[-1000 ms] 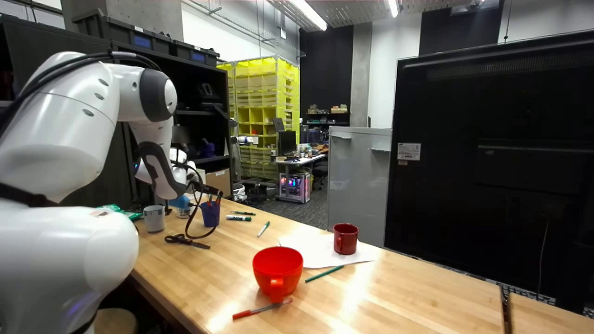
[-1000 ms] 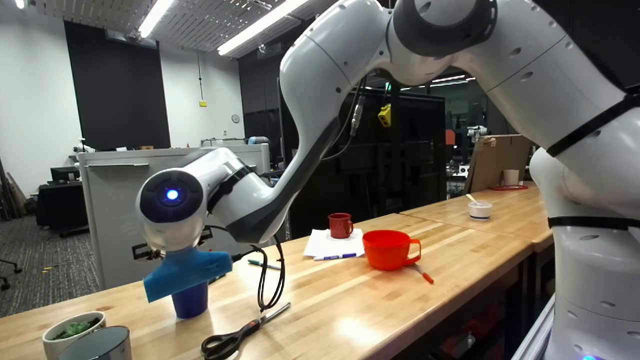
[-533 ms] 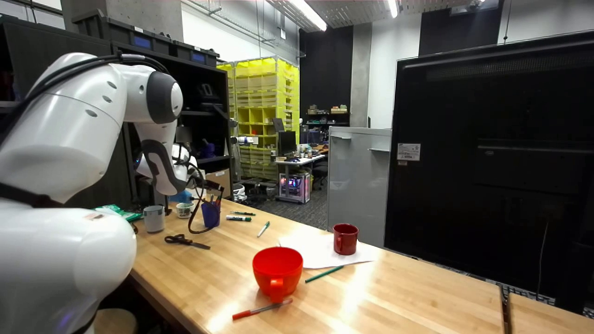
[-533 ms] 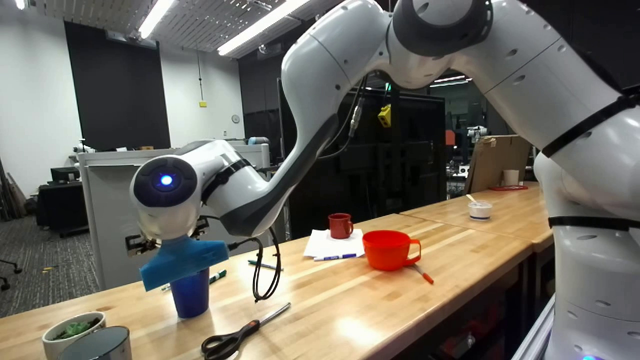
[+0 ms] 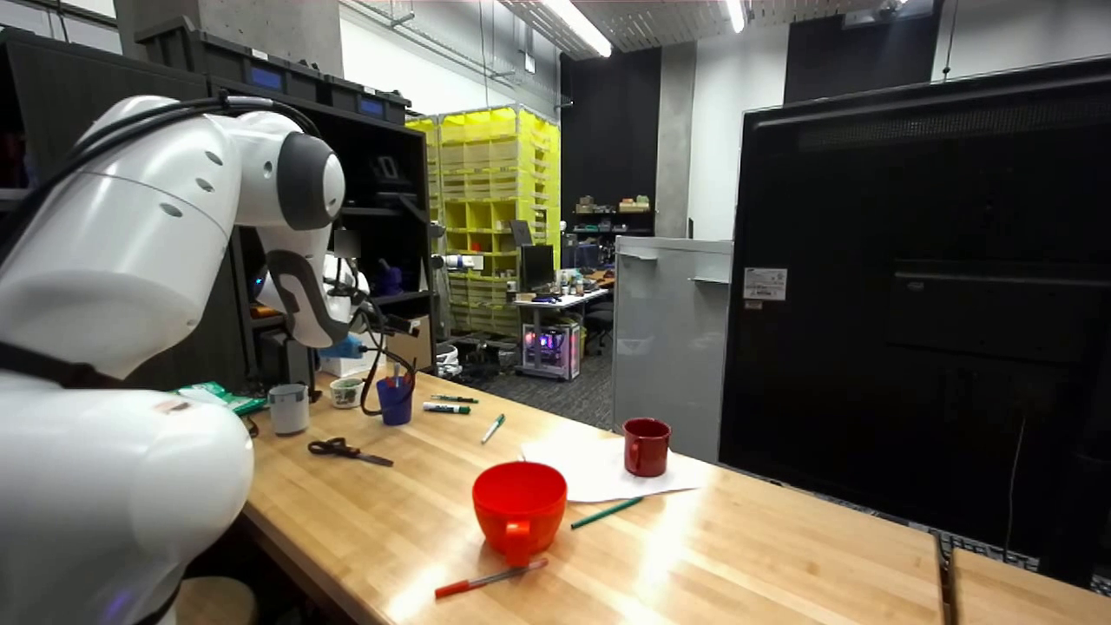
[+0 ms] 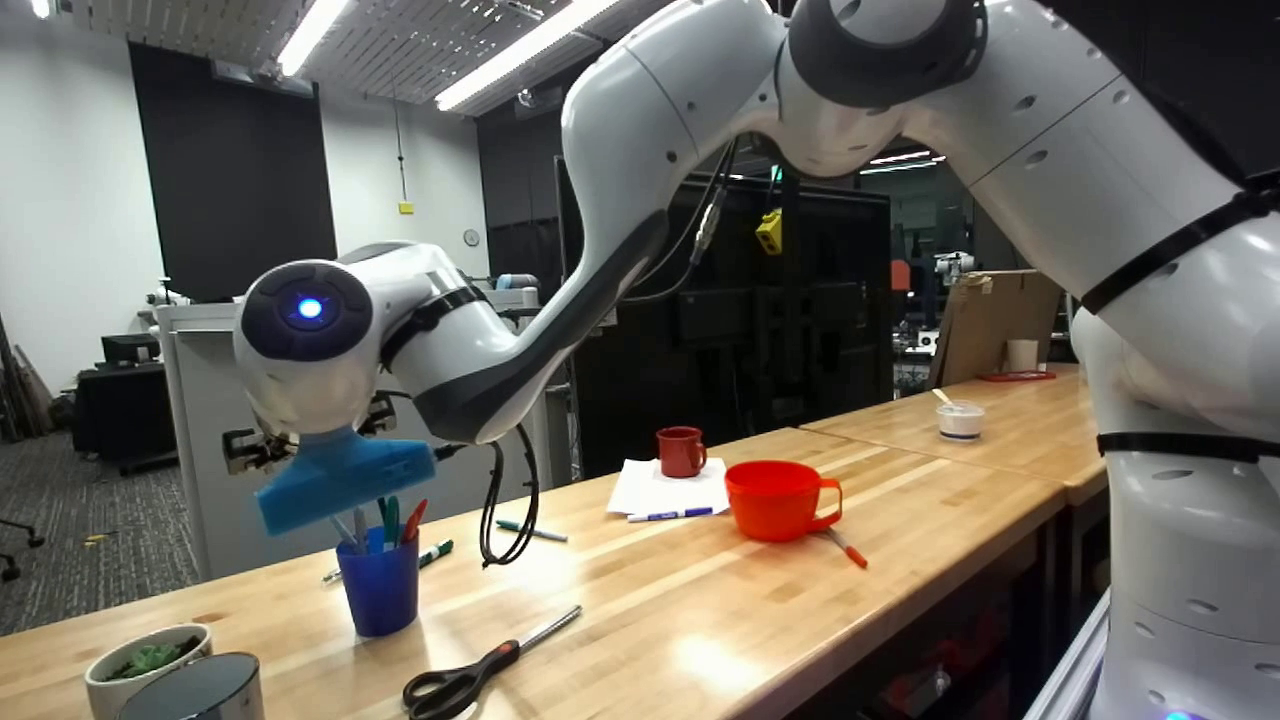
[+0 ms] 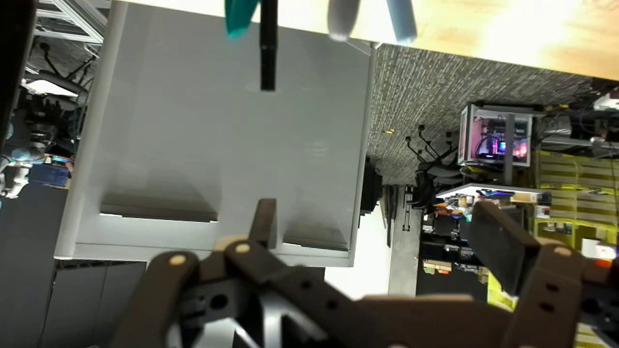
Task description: Put the pen into the blue cup
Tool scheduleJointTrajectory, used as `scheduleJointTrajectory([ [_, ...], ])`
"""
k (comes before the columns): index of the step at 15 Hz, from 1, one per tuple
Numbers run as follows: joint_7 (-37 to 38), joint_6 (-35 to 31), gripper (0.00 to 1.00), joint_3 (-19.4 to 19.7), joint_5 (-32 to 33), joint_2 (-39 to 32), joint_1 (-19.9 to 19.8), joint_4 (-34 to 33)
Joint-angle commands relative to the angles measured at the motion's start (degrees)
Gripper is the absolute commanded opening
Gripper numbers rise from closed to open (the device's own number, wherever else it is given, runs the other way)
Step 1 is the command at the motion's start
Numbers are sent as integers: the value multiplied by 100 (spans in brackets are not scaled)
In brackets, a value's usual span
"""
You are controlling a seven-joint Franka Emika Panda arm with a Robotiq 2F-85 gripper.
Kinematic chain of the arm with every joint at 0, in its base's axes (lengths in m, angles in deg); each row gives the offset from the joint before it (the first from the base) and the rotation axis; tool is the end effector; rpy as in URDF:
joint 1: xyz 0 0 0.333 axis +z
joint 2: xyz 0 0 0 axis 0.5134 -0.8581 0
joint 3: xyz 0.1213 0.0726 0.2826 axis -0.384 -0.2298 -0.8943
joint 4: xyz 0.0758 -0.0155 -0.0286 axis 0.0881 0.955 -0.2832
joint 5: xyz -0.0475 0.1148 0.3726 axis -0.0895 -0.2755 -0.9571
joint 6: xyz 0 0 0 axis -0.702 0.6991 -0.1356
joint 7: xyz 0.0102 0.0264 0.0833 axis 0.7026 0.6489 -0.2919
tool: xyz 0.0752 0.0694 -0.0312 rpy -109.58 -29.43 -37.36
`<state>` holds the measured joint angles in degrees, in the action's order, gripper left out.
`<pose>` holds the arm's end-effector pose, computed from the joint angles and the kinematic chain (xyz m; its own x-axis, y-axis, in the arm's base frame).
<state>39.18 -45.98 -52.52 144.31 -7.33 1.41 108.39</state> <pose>0.5349 0.4837 0.3274 0.4361 0.0848 0.8959 -0.0276 -0.9938 0.1076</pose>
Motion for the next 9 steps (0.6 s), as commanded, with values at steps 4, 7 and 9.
scheduleJointTrajectory([
  [4, 161, -12, 100, -208, -375, 500, -406, 276],
  [7, 430, -336, 100, -237, -921, 841, -778, 575],
  [9, 675, -726, 100, -187, -1135, 1053, -1000, 795],
])
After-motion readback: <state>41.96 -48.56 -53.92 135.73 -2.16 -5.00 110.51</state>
